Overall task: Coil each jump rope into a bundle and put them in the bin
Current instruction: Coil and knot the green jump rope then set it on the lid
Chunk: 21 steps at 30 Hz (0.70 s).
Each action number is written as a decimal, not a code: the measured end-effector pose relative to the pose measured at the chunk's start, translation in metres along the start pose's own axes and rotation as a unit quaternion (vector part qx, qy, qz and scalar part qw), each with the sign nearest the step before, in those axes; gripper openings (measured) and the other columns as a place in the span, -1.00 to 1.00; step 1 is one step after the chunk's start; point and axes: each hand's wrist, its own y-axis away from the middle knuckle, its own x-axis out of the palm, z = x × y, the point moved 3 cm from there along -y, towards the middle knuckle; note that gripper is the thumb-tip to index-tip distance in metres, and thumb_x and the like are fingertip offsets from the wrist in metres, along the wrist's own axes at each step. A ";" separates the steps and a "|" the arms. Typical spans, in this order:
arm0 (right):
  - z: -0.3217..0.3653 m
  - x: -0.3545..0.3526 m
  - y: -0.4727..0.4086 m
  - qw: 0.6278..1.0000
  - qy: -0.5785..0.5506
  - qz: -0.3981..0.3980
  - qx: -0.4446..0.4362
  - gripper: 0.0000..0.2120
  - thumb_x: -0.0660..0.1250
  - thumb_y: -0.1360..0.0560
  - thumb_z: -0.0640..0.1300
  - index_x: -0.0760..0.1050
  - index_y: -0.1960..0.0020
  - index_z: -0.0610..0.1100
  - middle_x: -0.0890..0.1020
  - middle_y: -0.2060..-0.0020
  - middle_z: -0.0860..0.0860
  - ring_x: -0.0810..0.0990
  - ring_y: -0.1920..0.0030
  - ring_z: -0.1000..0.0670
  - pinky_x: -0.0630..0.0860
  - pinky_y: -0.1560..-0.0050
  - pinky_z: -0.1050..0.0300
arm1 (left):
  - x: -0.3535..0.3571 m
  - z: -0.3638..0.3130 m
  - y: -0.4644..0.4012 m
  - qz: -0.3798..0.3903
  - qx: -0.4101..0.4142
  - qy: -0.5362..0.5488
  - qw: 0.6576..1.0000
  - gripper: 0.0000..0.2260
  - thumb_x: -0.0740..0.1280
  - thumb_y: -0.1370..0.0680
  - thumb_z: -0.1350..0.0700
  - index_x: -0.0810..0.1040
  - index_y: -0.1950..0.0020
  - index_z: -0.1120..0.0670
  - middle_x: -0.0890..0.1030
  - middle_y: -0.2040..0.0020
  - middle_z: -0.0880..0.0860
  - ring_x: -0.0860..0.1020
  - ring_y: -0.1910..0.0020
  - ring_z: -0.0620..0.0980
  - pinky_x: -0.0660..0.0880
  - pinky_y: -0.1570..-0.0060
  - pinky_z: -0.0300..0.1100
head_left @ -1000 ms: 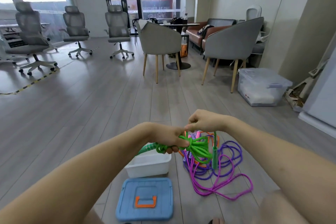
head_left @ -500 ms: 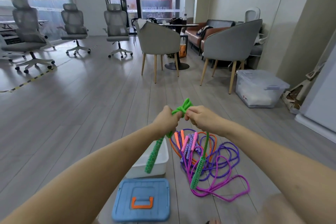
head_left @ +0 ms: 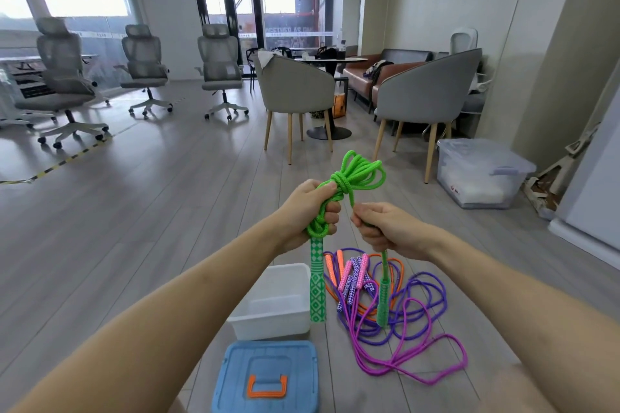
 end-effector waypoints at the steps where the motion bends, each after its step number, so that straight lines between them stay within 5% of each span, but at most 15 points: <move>1: 0.002 0.001 0.000 1.000 -0.005 0.014 0.004 -0.67 0.17 -0.68 0.10 0.41 0.14 -0.10 0.20 0.42 0.01 0.11 0.46 0.06 0.13 0.50 0.26 | -0.002 -0.002 0.002 0.024 -0.008 0.020 0.999 -0.88 0.17 -0.73 0.07 0.35 -0.06 0.09 0.38 0.34 -0.01 0.32 0.42 -0.10 0.34 0.40 -0.24; 4: -0.001 -0.007 0.002 0.997 0.058 0.049 0.013 -0.68 0.27 -0.68 0.06 0.40 0.16 -0.10 0.24 0.41 0.02 0.14 0.42 0.04 0.18 0.42 0.21 | -0.010 -0.006 0.012 0.151 -0.081 0.019 0.985 -0.88 0.21 -0.71 0.05 0.34 -0.02 0.06 0.34 0.29 0.00 0.33 0.43 -0.13 0.38 0.42 -0.28; 7: -0.008 -0.009 0.004 0.978 0.199 0.059 0.015 -0.80 0.37 -0.63 -0.16 0.56 0.18 -0.14 0.46 0.41 0.07 0.36 0.40 0.10 0.31 0.34 0.18 | -0.013 0.009 0.025 0.259 -0.204 -0.113 0.937 -0.90 0.22 -0.69 0.08 0.37 -0.01 0.06 0.32 0.30 0.00 0.32 0.44 -0.13 0.37 0.45 -0.29; 10: -0.011 0.005 0.001 0.934 0.344 0.076 0.058 -0.69 0.42 -0.58 0.10 0.65 0.21 -0.08 0.46 0.41 0.06 0.36 0.36 0.03 0.28 0.36 0.16 | -0.013 0.039 0.032 0.272 -0.291 -0.281 0.873 -0.87 0.19 -0.72 0.09 0.38 0.00 0.07 0.31 0.33 0.01 0.30 0.45 -0.11 0.32 0.45 -0.27; 13: -0.007 0.019 -0.010 0.908 0.414 0.040 0.043 -0.65 0.39 -0.59 0.13 0.62 0.26 -0.07 0.46 0.47 0.12 0.38 0.37 0.05 0.32 0.34 0.17 | -0.017 0.063 0.023 0.175 -0.297 -0.366 0.864 -0.88 0.19 -0.72 0.10 0.35 -0.03 0.12 0.35 0.31 0.05 0.33 0.44 -0.06 0.32 0.47 -0.26; 17: -0.003 0.032 -0.024 0.868 0.495 -0.047 0.010 -0.61 0.27 -0.65 0.05 0.48 0.33 -0.04 0.54 0.37 -0.02 0.46 0.33 -0.03 0.36 0.26 0.04 | -0.023 0.075 -0.001 0.020 -0.207 -0.296 0.932 -0.91 0.19 -0.68 0.17 0.35 -0.01 0.16 0.38 0.36 0.10 0.34 0.52 -0.03 0.29 0.51 -0.28; 21: 0.004 0.027 -0.021 0.905 0.404 -0.136 0.002 -0.65 0.21 -0.68 -0.07 0.50 0.27 -0.03 0.53 0.32 -0.04 0.42 0.34 0.03 0.32 0.25 0.08 | -0.027 0.061 -0.021 -0.133 -0.097 -0.205 0.965 -0.90 0.23 -0.66 0.18 0.33 -0.05 0.17 0.42 0.34 0.14 0.37 0.52 0.00 0.30 0.55 -0.26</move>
